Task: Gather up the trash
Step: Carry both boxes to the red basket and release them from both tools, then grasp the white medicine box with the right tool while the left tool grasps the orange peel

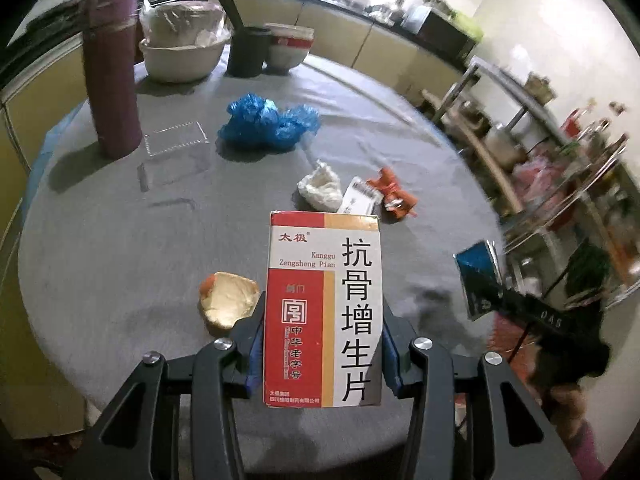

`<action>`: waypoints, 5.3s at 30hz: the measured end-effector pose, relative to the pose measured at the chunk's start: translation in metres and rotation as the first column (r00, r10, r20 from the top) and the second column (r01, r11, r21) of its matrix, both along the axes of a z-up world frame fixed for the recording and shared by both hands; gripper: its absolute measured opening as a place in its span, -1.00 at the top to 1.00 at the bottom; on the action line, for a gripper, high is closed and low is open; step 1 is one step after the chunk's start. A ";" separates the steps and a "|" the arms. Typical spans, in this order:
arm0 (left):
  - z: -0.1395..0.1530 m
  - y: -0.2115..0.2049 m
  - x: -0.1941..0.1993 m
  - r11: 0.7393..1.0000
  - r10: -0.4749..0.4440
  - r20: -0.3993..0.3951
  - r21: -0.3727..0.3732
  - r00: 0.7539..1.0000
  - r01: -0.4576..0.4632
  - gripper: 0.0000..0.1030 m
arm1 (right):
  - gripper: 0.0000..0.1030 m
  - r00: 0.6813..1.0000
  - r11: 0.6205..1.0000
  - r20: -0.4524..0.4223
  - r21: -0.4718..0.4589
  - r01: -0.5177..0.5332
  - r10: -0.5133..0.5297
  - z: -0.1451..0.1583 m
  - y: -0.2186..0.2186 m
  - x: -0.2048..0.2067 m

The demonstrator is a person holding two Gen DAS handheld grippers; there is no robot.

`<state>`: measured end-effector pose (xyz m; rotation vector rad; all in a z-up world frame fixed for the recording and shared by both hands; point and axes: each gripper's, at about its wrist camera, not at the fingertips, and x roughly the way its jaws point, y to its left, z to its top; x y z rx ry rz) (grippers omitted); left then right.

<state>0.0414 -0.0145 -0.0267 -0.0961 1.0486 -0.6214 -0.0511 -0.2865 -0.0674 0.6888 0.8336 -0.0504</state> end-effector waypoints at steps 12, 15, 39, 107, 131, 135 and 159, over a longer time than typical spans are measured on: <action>0.030 0.039 -0.019 0.996 0.078 0.068 -0.055 0.995 -0.074 0.05 | -0.17 0.994 0.994 0.108 0.100 -0.034 0.023 -0.007 -0.005 -0.058; 0.031 0.031 -0.022 0.997 0.059 0.068 -0.044 0.996 -0.056 0.05 | -0.17 0.993 0.995 0.116 0.095 -0.029 0.017 -0.005 -0.009 -0.065; -0.031 -0.217 -0.140 0.829 -0.530 -0.045 0.180 0.847 0.529 0.04 | -0.18 0.927 0.917 -0.055 0.140 0.374 -0.371 -0.064 -0.141 -0.219; -0.023 0.076 -0.033 0.926 0.187 0.169 0.299 0.968 -0.232 -0.31 | -0.28 0.987 0.981 0.057 -0.130 -0.144 0.152 0.028 0.067 -0.026; -0.047 0.052 0.006 0.965 0.127 0.018 0.229 0.992 -0.128 -0.31 | -0.16 0.946 0.935 -0.321 -0.345 -0.086 -0.032 -0.040 0.113 0.171; -0.050 0.045 0.014 0.971 0.114 -0.007 0.211 0.993 -0.110 -0.31 | -0.11 0.952 0.937 -0.305 -0.332 -0.107 0.001 -0.039 0.103 0.159; -0.069 -0.010 0.030 0.974 0.028 0.031 0.222 0.999 -0.034 0.52 | -0.03 0.992 0.976 -0.083 -0.189 -0.110 0.096 -0.017 0.056 0.020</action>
